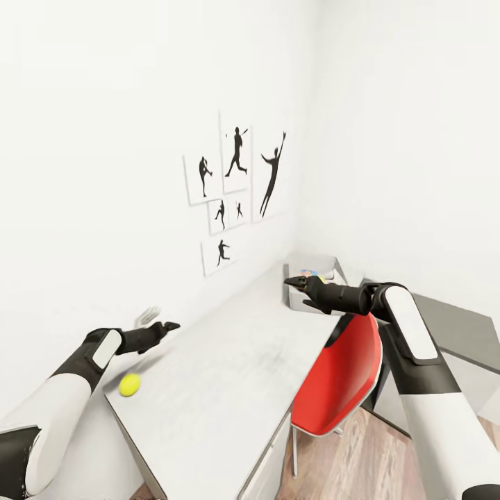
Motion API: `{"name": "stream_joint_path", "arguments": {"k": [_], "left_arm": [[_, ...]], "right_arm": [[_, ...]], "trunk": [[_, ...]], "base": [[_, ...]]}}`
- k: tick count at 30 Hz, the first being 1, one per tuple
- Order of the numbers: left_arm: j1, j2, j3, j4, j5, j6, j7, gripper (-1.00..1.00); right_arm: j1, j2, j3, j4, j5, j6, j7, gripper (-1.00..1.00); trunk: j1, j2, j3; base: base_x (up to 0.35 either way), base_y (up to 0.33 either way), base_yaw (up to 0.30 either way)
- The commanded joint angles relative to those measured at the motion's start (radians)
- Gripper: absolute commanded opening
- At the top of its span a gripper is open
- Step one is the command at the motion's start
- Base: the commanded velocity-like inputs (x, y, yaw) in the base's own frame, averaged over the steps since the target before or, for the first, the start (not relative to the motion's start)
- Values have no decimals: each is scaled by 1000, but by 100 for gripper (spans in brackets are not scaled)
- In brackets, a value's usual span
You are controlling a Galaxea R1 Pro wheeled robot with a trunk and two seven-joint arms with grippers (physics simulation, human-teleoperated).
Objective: Put all the toys in the child's room - the three board games (two on the bed and one on the table), the two jigsaw puzzles on the table, and the tennis ball on the table - inside the toy box on the table in the child's room.
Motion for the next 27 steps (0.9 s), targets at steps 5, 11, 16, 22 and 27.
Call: {"name": "stream_joint_path", "arguments": {"k": [5, 11, 16, 22, 27], "left_arm": [[0, -1, 6, 0, -3, -1, 48, 100], [6, 0, 9, 0, -4, -4, 48, 100], [7, 1, 11, 0, -4, -5, 48, 100], [8, 11, 14, 0, -4, -5, 46, 100], [8, 16, 15, 0, -4, -21, 45, 100]], "right_arm": [[-1, -1, 2, -1, -10, -2, -10, 100], [-1, -1, 2, 3, -10, -3, -10, 100], [-1, -1, 1, 4, -10, -3, -10, 100], [-1, -1, 1, 5, -10, -3, -10, 100], [-1, -1, 2, 5, -10, -3, -10, 100]], "trunk": [[1, -3, -7], [1, -3, -8], [1, -3, -8], [1, -3, -8], [1, -3, -8]], "base": [[0, 0, 0], [-20, 46, -170], [-89, 217, -266], [-91, 112, -278], [-177, 189, -232]]}}
